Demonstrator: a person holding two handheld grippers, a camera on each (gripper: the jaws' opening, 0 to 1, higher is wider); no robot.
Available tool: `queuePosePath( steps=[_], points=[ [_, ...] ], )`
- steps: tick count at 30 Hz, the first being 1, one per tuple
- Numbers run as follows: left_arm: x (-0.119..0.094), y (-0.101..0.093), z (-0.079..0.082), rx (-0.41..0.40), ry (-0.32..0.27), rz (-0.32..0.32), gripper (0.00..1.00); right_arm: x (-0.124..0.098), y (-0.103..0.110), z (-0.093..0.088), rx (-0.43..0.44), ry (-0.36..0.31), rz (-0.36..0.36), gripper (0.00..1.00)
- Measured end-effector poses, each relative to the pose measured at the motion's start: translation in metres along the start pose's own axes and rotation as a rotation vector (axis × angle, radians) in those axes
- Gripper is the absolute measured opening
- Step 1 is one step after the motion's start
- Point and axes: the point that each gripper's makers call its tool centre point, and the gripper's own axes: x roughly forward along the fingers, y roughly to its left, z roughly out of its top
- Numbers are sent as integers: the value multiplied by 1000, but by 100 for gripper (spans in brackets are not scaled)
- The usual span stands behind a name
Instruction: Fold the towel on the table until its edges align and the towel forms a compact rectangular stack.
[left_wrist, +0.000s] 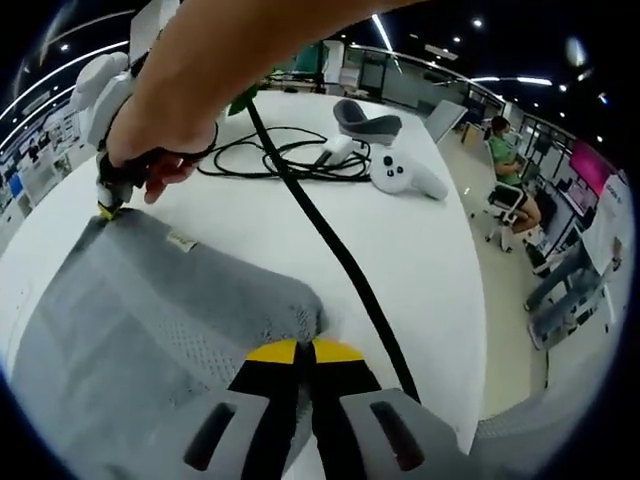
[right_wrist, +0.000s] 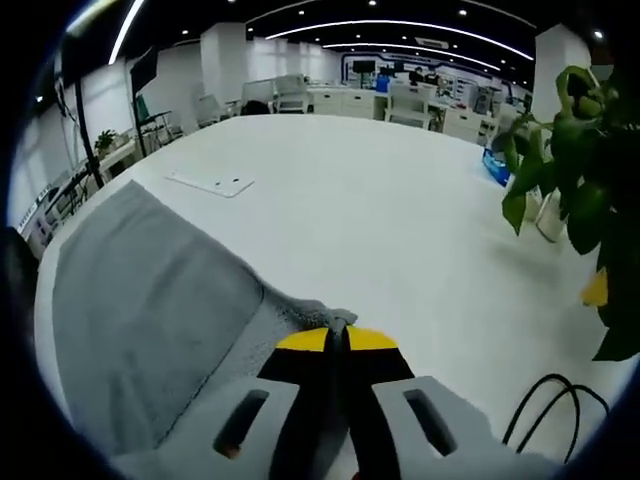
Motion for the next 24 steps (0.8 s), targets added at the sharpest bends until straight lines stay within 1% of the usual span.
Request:
queuePosePath(
  steps=[5, 10, 12, 15, 17, 19, 20, 24],
  points=[
    [-7, -1, 8, -37, -18, 0, 2, -10, 0, 7, -9, -10, 5, 2],
    [-18, 4, 13, -40, -31, 5, 2, -23, 0, 19, 38, -34, 12, 2],
    [-24, 6, 17, -3, -37, 13, 2, -29, 2, 26, 45, -44, 11, 2],
    [-35, 7, 23, 8, -60, 18, 2, -35, 5, 36, 45, -55, 6, 2],
    [-41, 11, 24, 27, -65, 31, 2, -39, 7, 44, 58, -67, 1, 2],
    [-48, 15, 23, 20, -72, 42, 2, -43, 10, 53, 83, -84, -2, 2],
    [-54, 18, 24, 10, -86, 54, 2, -45, 11, 57, 91, -90, -2, 2],
    [-76, 27, 24, -13, -124, 79, 2, -53, 22, 75, 102, -112, -5, 2]
  ],
)
